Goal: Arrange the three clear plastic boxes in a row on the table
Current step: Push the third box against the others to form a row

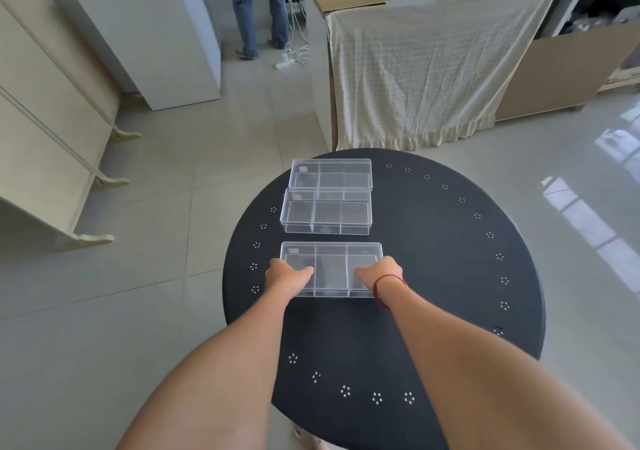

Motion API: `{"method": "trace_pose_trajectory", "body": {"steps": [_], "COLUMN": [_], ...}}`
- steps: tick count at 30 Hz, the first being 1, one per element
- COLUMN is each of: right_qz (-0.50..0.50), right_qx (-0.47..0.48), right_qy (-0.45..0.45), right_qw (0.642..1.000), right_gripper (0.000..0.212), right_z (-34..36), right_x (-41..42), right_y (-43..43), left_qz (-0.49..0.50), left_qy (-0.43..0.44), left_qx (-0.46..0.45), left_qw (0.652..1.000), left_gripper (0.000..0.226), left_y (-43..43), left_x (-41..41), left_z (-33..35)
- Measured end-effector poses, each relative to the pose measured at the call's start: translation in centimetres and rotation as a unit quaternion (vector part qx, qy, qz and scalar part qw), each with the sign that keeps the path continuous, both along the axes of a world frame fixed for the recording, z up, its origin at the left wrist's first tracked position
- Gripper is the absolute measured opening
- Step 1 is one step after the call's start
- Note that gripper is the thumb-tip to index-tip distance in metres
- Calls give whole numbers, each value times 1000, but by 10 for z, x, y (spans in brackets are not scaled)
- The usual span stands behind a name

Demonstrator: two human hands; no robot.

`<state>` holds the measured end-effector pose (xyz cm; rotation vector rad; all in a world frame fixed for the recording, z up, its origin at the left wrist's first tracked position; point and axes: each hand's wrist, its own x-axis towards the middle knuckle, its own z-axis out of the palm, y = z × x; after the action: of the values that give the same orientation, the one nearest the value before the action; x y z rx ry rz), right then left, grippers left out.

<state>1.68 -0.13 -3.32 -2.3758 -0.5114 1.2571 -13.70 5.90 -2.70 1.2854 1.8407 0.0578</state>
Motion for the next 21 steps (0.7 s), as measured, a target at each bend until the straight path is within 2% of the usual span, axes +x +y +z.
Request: {"method": "trace_pose_trajectory", "body": {"steps": [6,13,21], "right_qz": [-5,2,-1], "right_qx": [2,-1,-7], "right_qy": [-16,-39,-48], "right_qw": [1000,999,999], "right_gripper": [54,47,37], "right_z": [-5,-8,-10], "right_x": [-10,-6,-4], "right_y": [22,36,45], "left_qz": [-6,-23,-33], "left_qy": [-17,-21,-27], "left_qx": [-13,-17,-13], "left_qw": [1000,999,999], "left_gripper": [75,67,71], "left_y": [24,42,56], "left_x": [-8,-4,-1], "left_z": [-11,-15,-16]}}
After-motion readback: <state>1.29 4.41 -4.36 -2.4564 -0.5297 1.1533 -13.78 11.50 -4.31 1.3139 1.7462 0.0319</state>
